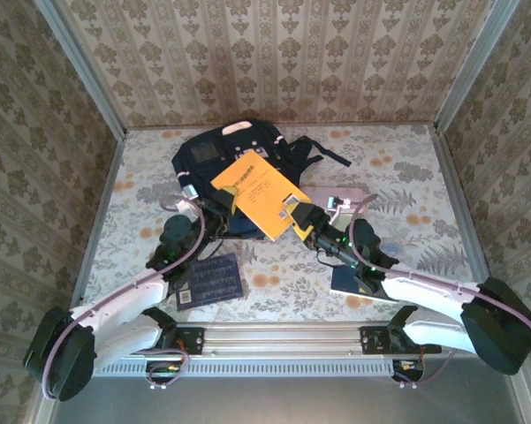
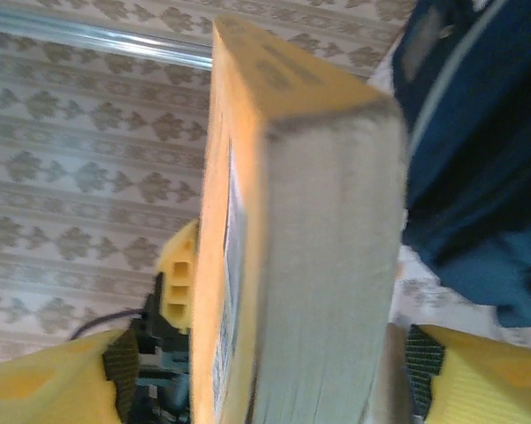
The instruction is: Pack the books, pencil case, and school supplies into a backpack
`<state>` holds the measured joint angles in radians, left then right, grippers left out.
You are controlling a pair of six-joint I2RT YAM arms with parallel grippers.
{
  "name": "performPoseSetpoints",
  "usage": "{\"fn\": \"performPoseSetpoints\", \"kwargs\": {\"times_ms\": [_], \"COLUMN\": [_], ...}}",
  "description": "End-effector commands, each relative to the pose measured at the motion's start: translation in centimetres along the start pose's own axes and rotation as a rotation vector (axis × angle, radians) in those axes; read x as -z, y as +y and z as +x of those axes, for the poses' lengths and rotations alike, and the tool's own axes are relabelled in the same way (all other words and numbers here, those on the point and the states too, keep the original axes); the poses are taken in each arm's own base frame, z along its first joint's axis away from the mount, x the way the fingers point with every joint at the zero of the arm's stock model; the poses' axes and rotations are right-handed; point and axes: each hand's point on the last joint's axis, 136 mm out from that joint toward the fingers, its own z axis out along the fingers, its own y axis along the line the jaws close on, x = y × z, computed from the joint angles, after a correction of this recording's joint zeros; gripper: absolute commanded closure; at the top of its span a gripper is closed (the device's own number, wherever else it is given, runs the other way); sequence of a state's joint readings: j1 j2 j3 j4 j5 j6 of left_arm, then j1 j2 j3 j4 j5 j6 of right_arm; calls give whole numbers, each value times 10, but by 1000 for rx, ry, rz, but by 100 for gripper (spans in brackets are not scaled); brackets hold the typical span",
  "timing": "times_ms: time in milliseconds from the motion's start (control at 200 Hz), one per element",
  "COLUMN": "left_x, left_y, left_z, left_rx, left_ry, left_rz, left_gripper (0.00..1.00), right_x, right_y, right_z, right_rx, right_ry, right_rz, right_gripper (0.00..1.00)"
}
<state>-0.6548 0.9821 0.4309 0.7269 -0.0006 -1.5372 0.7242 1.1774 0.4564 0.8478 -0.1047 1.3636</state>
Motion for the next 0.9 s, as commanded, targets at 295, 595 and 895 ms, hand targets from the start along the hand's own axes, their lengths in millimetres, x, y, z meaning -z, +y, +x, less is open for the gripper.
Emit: {"fn": "performPoseSetpoints", "kwargs": {"times_ms": [295, 595, 895], "left_x": [-5, -14, -27], "left_y": [-31, -15, 18], "left_z": [-2, 24, 25], "left_rx": [25, -280, -915], "left_ry": [-15, 206, 650], "left_rz": [108, -111, -548], "left_gripper": [100, 45, 0], "right_x": [-15, 27, 100], "right_y": [37, 13, 0], "right_z": [-21, -49, -90], "right_rx": [98, 277, 460], "right_ry": [-93, -177, -186], "right_rz": [-63, 211, 455], "right_gripper": [73, 100, 100]}}
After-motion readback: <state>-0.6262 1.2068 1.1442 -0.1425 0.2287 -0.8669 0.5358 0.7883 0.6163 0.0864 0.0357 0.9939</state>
